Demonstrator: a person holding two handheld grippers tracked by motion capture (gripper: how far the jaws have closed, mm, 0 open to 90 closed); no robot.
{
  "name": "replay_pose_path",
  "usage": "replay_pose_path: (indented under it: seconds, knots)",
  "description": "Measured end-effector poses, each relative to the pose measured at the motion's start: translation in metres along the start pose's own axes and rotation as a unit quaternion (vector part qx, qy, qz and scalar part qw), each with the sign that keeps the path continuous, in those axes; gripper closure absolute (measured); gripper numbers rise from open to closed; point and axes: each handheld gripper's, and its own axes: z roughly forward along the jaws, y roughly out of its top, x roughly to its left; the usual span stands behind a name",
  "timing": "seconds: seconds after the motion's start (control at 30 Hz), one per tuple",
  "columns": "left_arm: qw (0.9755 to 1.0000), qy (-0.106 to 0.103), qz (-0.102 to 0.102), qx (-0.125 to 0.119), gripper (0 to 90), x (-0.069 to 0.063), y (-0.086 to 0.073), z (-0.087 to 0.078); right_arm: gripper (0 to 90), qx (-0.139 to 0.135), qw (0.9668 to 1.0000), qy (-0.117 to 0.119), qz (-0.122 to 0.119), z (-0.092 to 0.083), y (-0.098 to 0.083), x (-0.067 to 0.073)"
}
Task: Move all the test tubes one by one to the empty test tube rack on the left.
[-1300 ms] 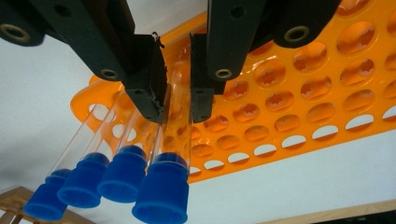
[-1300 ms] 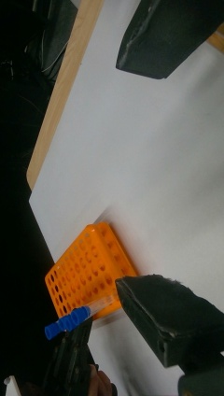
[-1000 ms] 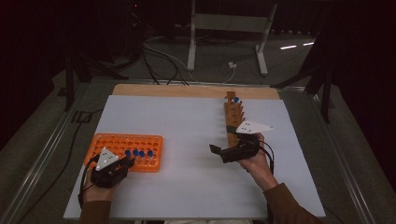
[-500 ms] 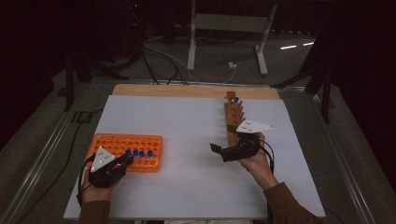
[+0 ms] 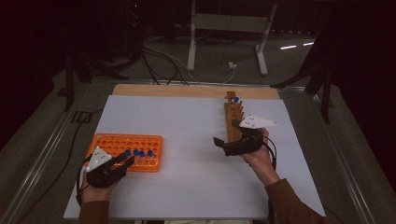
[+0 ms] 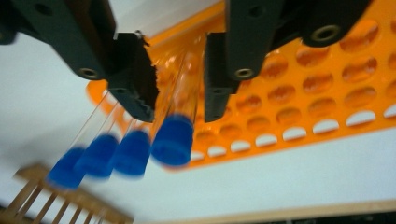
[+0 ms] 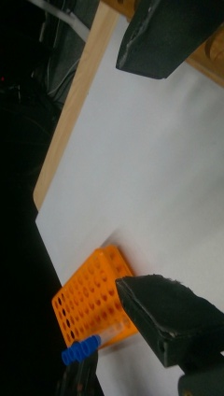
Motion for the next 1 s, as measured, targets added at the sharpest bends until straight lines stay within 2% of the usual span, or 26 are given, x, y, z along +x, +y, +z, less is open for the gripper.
replay_pose_path:
  seconds: [0.2, 0.33, 0.5, 0.57, 0.67, 0.8, 0.87, 1.0]
  knots:
    - [0.9995, -0.006, -0.008, -0.030, 50.3, 0.002, 0.003, -0.006, 0.1, 0.002, 0.9996, -0.027, 0.002, 0.002, 0.001, -0.012]
    - [0.9986, 0.007, -0.015, -0.050, 36.3, 0.002, 0.005, -0.010, 0.1, 0.011, 0.9988, -0.048, 0.008, 0.006, -0.002, -0.024]
    - [0.9979, 0.031, -0.020, -0.053, 18.6, 0.002, 0.006, -0.011, 0.1, 0.015, 0.9976, -0.065, 0.020, 0.011, -0.003, -0.038]
    - [0.9976, 0.032, -0.024, -0.056, 16.1, 0.003, 0.007, -0.012, 0.1, 0.016, 0.9969, -0.073, 0.024, 0.013, -0.001, -0.042]
    - [0.9973, 0.039, -0.030, -0.054, 3.1, 0.003, 0.007, -0.012, 0.1, 0.014, 0.9963, -0.082, 0.022, 0.015, 0.006, -0.047]
    - [0.9965, 0.046, -0.031, -0.063, 0.7, 0.003, 0.008, -0.014, 2.2, 0.008, 0.9953, -0.093, 0.023, 0.017, 0.015, -0.053]
    - [0.9963, 0.041, -0.033, -0.067, 0.6, 0.003, 0.008, -0.015, 5.8, 0.007, 0.9947, -0.099, 0.025, 0.020, 0.018, -0.058]
    - [0.9965, 0.040, -0.033, -0.066, 0.7, 0.003, 0.006, -0.015, 7.0, 0.014, 0.9926, -0.118, 0.027, 0.028, 0.024, -0.070]
